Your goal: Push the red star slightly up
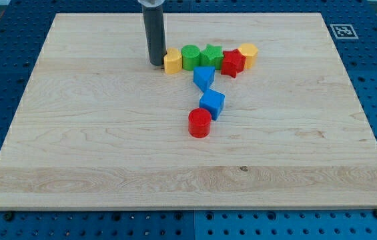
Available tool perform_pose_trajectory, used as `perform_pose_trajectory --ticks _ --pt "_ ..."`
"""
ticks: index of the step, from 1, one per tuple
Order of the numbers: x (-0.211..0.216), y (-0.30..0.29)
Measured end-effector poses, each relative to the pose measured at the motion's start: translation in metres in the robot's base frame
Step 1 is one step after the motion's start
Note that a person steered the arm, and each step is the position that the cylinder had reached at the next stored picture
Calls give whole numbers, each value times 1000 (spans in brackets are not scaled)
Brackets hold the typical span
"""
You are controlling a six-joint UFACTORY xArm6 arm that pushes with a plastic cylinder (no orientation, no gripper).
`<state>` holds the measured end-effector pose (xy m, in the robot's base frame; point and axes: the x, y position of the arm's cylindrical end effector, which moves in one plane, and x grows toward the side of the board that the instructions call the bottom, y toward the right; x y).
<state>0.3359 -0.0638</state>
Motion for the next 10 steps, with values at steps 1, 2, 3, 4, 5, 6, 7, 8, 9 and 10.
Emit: perform_pose_trajectory --ticks 1,2,3,4,5,6,7,8,9,10 --pt "-23 0" --pt "-36 0" --pt "-45 11" --pt "-45 39" --pt "-43 69" --pt "-40 102" --pt "-40 126" --pt "-40 151" --pt "-40 175" --pt "-40 197"
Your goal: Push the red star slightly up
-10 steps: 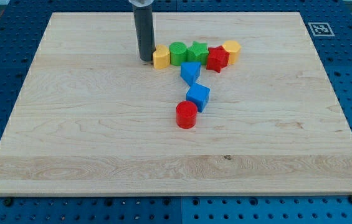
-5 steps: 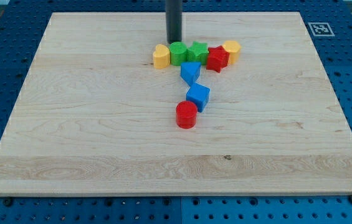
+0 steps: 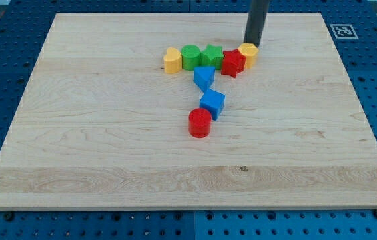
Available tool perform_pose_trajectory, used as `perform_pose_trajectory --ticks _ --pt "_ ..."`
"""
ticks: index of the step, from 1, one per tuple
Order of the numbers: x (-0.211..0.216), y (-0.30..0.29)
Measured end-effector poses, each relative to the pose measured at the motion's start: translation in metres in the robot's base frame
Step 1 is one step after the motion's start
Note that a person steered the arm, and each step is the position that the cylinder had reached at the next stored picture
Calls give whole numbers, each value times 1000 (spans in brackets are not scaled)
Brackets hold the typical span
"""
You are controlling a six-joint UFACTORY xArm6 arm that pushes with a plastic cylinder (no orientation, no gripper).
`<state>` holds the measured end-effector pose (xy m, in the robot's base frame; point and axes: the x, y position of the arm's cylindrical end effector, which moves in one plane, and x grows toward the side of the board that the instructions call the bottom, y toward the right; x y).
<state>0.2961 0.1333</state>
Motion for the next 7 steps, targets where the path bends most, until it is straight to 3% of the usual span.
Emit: perform_pose_trajectory --ticks 1,3,7 --pt "3 27" --pt "57 54" --pt "111 21"
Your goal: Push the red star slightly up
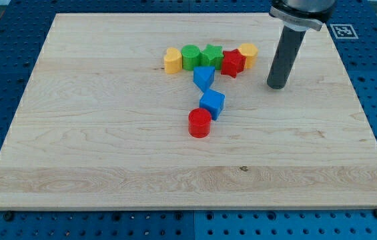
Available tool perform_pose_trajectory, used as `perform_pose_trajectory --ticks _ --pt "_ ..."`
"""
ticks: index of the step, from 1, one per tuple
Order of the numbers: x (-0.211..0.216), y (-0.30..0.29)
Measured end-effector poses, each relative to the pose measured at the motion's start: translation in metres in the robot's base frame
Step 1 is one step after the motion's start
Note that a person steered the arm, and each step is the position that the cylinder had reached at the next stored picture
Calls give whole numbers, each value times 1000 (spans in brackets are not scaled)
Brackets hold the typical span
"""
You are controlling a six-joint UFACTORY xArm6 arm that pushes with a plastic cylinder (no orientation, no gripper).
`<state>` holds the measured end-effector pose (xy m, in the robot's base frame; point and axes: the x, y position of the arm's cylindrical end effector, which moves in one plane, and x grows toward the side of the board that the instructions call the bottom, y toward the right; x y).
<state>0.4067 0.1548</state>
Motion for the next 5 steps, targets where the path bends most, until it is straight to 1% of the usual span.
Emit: perform_pose_trajectory --ticks 2,3,4,5 --pt "26 -19" --pt "26 -36" --pt "26 -37" --pt "16 -38"
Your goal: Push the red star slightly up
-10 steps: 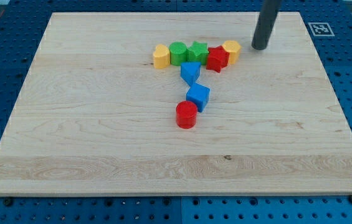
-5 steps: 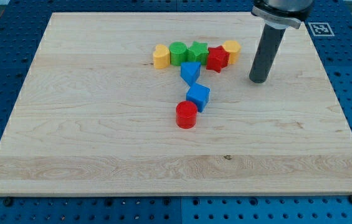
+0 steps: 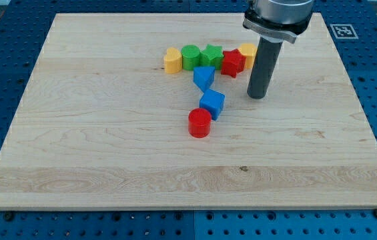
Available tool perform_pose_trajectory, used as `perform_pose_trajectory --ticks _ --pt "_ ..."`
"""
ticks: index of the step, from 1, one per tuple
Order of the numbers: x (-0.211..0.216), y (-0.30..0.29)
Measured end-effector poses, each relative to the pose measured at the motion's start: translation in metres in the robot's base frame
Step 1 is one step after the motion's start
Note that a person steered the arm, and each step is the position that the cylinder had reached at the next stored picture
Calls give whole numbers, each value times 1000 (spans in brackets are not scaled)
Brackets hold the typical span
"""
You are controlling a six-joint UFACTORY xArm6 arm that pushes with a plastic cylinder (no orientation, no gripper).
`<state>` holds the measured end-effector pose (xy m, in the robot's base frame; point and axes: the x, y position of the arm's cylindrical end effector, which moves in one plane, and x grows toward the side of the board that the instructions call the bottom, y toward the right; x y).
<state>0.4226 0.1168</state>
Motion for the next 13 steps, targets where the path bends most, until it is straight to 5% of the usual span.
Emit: perform_pose_trajectory --ticks 13 --pt "-46 -20"
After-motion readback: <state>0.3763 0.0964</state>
